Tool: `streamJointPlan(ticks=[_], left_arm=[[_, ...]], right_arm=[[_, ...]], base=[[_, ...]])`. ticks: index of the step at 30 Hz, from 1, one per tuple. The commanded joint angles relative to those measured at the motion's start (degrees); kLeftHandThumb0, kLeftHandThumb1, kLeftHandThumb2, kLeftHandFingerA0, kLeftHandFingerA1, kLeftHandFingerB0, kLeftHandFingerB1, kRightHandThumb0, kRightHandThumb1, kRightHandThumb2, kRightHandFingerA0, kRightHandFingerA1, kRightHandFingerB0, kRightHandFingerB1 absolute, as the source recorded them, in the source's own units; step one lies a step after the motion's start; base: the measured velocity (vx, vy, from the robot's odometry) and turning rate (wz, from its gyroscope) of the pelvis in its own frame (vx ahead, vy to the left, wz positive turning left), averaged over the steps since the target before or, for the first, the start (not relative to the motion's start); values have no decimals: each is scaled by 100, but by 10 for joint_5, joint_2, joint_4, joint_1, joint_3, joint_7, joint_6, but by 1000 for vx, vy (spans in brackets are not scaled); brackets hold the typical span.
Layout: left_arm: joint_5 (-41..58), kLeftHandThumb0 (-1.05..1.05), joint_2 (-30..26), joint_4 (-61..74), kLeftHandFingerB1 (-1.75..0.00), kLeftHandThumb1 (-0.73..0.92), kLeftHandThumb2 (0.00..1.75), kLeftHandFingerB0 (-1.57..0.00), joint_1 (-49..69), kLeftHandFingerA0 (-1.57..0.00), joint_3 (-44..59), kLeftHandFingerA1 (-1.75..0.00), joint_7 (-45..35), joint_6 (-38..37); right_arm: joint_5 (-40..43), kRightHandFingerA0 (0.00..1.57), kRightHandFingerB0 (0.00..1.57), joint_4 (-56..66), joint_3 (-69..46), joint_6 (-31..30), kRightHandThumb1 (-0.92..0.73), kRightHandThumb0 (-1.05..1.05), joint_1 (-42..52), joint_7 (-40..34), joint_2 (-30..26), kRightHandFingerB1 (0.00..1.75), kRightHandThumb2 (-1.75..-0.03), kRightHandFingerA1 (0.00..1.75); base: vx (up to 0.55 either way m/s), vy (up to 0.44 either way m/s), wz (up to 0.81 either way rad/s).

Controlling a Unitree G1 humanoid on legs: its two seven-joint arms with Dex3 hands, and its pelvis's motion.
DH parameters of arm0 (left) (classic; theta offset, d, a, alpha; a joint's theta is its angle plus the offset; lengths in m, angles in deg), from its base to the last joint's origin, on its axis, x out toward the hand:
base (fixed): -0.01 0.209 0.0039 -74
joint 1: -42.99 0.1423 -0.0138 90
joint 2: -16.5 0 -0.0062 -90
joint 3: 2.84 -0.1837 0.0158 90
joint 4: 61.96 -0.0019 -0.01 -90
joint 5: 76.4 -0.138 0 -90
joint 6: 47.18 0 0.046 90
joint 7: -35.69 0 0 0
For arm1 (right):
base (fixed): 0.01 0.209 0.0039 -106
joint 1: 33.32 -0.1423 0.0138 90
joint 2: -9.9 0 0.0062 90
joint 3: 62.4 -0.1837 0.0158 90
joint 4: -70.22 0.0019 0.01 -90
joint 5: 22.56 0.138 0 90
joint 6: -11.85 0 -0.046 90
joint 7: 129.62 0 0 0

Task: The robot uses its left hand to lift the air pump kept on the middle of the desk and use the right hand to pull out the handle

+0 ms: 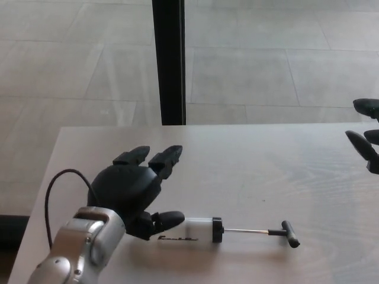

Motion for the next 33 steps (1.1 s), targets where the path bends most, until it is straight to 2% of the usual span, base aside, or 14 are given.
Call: streamJointPlan(ticks=[1,2,7,8,17,19,22,23,24,28,29,31,32,33], left_arm=[[619,-77,40,79,-13,82,73,0,32,0,521,-6,-119,95],[636,-89,29,57,-9,73,106,0,46,0,571,-22,-107,96],[554,-37,-28,-35,-50,49,109,0,135,-3,642,-54,-79,33],[550,-79,-32,-49,-34,85,66,-19,146,-9,650,-48,-79,24],[567,-69,-57,-293,-43,87,66,-29,248,-29,814,-58,41,-42],[611,-56,-63,-377,-54,65,107,-19,259,-36,872,-70,68,-38],[608,-58,-72,-443,-48,84,66,-26,276,-32,875,-70,74,-59],[604,-60,-75,-460,-56,64,104,-23,282,-36,874,-68,75,-56],[582,-58,-74,-501,-60,82,64,-41,301,-40,860,-70,96,-41],[541,-53,-57,-508,-84,84,64,-53,323,-33,837,-63,104,-25],[510,-55,-59,-524,-83,84,65,-58,333,-56,811,-100,115,-24],[491,-50,-49,-525,-60,63,105,-31,352,-53,795,-75,96,13],[487,-54,-48,-528,-50,83,64,-38,359,-44,793,-60,89,15],[493,-52,-48,-531,-52,85,65,-40,369,-43,799,-58,71,12]], right_arm=[[14,25,22,-105,-146,66,-77,-71,20,-46,-115,29,-63,50],[34,30,17,-128,-188,72,-62,-77,29,-47,-131,44,-96,70],[84,22,12,-214,-310,94,-61,-74,61,-54,-186,45,-96,64],[82,39,24,-227,-319,112,-75,-71,70,-68,-190,30,-63,74],[178,29,17,-419,-526,209,-63,-65,167,-141,-252,42,-92,53],[217,36,25,-446,-587,228,-79,-57,197,-160,-243,32,-63,49],[255,25,17,-486,-621,270,-65,-62,234,-152,-228,43,-90,54],[257,68,34,-500,-624,281,-60,-51,239,-170,-225,55,-101,100],[301,63,36,-541,-658,286,-71,-60,233,-201,-212,37,-61,93],[313,61,34,-563,-667,298,-78,-60,235,-207,-188,37,-63,92],[306,69,28,-572,-661,283,-80,-64,233,-220,-188,35,-64,116],[313,68,33,-589,-660,294,-80,-63,218,-228,-173,36,-64,87],[320,71,25,-597,-665,298,-64,-65,208,-232,-164,47,-94,85],[334,65,24,-605,-677,299,-82,-59,196,-228,-154,32,-64,80]], base=[[0,0,0],[0,0,0],[0,0,0],[0,0,0],[0,0,0],[0,0,0],[0,0,0],[0,0,0],[0,0,0],[0,0,0],[0,0,0],[0,0,0],[0,0,0],[0,0,0]])
